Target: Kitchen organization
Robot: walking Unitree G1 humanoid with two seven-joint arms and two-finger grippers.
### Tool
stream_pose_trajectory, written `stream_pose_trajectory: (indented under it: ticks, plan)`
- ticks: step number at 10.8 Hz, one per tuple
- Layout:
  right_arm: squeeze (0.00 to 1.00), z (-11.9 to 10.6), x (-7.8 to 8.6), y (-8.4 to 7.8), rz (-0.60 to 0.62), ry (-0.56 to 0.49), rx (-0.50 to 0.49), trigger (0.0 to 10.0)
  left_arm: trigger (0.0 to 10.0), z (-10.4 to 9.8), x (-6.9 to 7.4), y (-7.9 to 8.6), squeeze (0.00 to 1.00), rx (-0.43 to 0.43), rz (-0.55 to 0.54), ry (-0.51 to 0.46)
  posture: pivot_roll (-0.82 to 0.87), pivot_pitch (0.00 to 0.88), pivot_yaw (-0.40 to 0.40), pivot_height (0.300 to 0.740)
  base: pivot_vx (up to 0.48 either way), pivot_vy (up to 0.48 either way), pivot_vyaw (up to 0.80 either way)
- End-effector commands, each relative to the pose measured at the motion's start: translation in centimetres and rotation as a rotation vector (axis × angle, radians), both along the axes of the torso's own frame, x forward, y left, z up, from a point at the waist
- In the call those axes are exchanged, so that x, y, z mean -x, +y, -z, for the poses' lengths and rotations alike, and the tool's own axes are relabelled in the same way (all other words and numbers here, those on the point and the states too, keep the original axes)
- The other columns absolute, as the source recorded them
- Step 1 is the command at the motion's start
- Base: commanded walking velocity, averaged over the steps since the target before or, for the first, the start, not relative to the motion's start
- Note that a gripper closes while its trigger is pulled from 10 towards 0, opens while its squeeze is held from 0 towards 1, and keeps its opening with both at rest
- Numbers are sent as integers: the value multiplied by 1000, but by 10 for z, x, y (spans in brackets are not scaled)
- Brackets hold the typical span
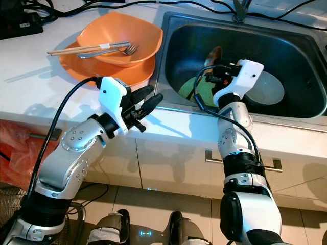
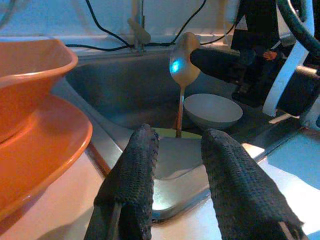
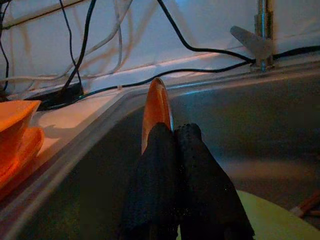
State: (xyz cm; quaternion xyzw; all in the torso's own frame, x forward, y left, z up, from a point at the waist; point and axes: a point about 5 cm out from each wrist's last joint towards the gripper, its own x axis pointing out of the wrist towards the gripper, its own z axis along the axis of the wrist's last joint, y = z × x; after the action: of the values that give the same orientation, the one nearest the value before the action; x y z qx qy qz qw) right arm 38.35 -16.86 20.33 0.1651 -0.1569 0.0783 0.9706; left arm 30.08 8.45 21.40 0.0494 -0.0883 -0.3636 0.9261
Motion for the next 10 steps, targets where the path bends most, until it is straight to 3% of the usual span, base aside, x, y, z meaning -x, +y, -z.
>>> stream_pose_trajectory:
  ticks: [1,9,10]
  plan:
    - [0,4,-1,4,-17,8,24,10000,10000,-1,3,-6,0,-15,39,-6,253,208,-80,740,0,0,0]
    - [0,6,-4,12,-57,14,86,10000,10000,8,7,-11,0,-54,72,41,252,198,-79,740,0,0,0]
    - [0,4,-5,14,-70,9,148,10000,10000,10,7,-11,0,-65,76,49,253,194,-79,740,0,0,0]
